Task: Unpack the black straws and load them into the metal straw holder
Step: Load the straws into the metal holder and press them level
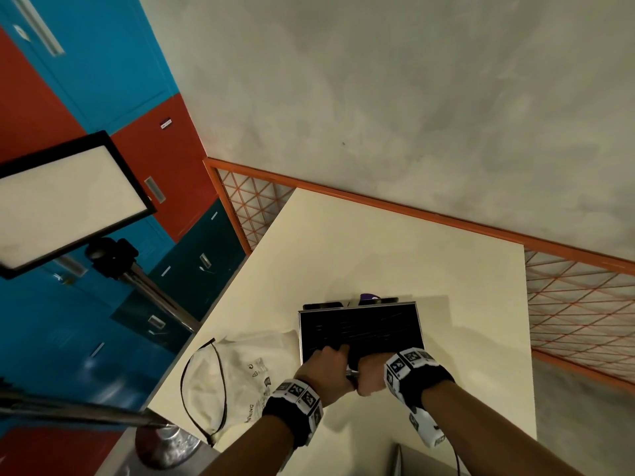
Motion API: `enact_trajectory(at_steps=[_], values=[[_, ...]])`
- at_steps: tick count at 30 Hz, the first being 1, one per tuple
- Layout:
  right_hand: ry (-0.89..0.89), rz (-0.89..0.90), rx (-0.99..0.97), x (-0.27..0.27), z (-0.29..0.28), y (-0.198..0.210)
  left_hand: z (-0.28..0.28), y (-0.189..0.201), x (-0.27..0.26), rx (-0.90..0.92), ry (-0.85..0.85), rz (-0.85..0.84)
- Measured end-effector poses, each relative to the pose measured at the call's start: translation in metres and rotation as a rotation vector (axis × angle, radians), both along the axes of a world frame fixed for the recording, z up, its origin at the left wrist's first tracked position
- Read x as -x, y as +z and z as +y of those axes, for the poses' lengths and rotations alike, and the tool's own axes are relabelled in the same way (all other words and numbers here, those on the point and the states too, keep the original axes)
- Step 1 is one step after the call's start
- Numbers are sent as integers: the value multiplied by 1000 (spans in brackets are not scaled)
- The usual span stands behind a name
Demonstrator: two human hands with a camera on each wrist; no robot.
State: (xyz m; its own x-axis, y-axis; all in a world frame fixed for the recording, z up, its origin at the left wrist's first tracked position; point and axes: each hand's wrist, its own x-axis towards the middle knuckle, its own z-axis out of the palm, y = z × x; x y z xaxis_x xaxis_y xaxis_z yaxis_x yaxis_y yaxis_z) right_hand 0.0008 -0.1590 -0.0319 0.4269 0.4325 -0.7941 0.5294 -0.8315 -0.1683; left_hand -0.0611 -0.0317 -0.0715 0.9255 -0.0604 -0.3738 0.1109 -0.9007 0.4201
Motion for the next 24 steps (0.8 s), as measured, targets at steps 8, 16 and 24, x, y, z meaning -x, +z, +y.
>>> enact_trajectory(at_steps=[8, 16, 24], values=[[-23, -85, -104, -13, -1, 22, 6, 19, -15, -144, -79, -57], [-25, -78, -281, -30, -10, 46, 21, 19, -19, -94, -201, -364], [-86, -443, -405, -41, -17, 17, 18, 19, -28, -182, -166, -193]])
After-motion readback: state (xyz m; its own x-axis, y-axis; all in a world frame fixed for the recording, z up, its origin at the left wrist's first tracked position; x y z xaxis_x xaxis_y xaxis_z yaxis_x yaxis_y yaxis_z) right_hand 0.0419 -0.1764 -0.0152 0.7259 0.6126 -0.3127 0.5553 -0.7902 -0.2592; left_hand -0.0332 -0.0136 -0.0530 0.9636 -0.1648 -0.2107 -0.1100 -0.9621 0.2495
